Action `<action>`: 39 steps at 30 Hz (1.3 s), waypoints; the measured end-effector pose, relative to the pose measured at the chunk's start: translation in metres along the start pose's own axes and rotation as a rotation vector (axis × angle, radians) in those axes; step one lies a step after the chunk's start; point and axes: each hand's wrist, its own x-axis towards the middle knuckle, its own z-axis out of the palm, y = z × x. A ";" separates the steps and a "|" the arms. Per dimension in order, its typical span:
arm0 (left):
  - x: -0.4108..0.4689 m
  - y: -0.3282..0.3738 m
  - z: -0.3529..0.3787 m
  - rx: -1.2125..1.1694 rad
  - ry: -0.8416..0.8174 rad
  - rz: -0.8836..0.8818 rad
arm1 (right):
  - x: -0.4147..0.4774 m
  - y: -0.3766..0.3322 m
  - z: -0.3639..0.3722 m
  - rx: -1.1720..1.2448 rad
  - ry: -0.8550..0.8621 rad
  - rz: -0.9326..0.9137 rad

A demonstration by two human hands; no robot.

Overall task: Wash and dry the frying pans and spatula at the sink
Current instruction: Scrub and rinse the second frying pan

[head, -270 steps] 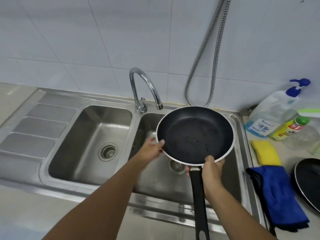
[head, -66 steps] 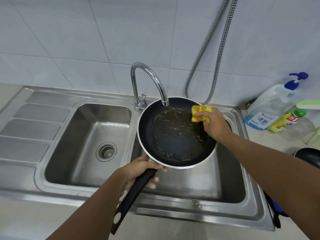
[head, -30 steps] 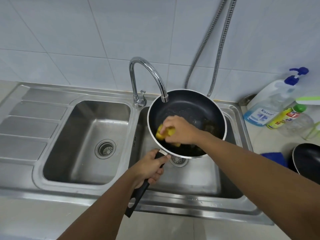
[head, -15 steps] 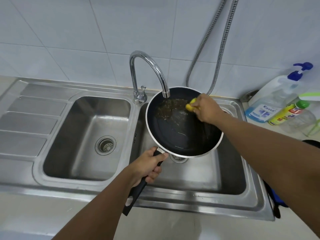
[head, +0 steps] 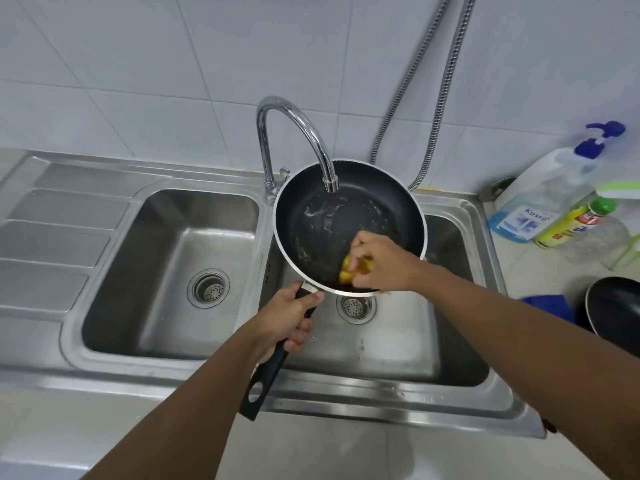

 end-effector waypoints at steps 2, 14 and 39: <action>-0.004 -0.002 0.000 0.025 -0.012 0.006 | -0.007 0.021 -0.016 -0.059 -0.019 0.081; -0.014 -0.001 0.019 0.154 -0.032 0.046 | 0.073 0.000 -0.029 -0.155 0.238 0.031; 0.000 -0.011 0.056 0.027 -0.008 -0.004 | 0.030 -0.021 -0.036 0.062 0.271 0.302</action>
